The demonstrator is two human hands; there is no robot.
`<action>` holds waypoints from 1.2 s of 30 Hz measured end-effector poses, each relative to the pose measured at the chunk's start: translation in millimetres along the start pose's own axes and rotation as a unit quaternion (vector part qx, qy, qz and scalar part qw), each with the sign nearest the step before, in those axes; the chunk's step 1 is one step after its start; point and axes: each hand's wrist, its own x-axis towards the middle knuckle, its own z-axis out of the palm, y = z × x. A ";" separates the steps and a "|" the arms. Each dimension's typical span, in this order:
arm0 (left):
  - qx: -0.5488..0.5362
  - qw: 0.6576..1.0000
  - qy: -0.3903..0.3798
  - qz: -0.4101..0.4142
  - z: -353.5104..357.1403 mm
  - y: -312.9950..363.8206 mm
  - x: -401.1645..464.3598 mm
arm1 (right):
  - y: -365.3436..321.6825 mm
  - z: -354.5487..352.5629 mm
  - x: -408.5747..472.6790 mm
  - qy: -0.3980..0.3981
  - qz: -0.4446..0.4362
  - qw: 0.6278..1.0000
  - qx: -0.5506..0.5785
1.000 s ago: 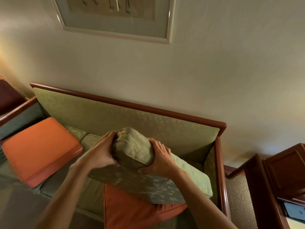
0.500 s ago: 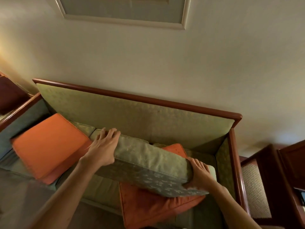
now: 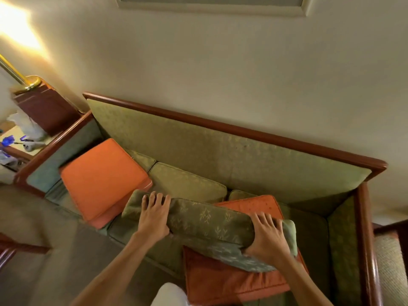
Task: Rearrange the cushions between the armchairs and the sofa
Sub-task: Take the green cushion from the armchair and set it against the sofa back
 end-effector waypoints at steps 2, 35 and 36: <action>-0.005 1.000 0.022 0.012 5.0 -9.2 4.5 | -4.7 3.6 1.5 0.009 -0.002 1.000 -0.004; -0.049 0.978 0.090 0.180 -102.8 -187.5 368.6 | -113.3 -71.1 338.6 0.078 0.103 0.992 0.013; -0.057 0.981 0.069 0.174 -94.8 -188.1 382.1 | -112.5 -65.1 349.6 0.062 0.107 0.992 0.013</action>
